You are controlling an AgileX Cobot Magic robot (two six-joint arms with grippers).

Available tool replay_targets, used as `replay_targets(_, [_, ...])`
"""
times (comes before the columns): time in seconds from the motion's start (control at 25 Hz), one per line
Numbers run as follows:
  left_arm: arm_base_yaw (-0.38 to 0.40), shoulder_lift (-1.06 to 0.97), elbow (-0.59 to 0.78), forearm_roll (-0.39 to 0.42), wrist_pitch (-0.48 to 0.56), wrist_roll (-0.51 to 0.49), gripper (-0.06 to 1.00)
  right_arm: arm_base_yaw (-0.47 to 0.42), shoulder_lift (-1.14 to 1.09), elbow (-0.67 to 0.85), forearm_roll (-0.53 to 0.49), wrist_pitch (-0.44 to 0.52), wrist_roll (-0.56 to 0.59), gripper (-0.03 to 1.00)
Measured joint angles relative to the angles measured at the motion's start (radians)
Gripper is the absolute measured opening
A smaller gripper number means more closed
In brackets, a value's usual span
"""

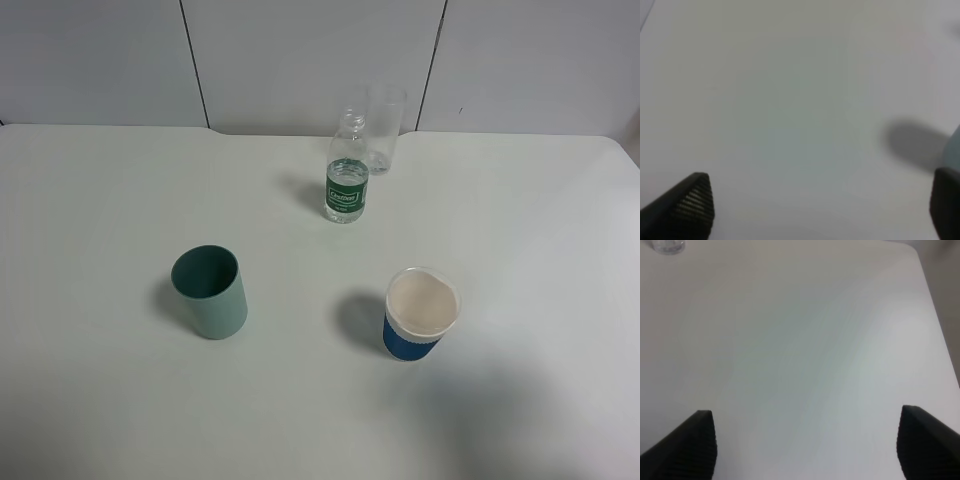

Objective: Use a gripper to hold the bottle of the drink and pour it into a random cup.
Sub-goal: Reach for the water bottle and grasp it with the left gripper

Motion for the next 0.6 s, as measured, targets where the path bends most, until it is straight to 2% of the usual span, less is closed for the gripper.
replay_targets(0.6, [0.0, 0.0, 0.0, 0.0, 0.0, 0.0, 0.85, 0.0, 0.0, 0.0, 0.0, 0.0, 0.0, 0.74])
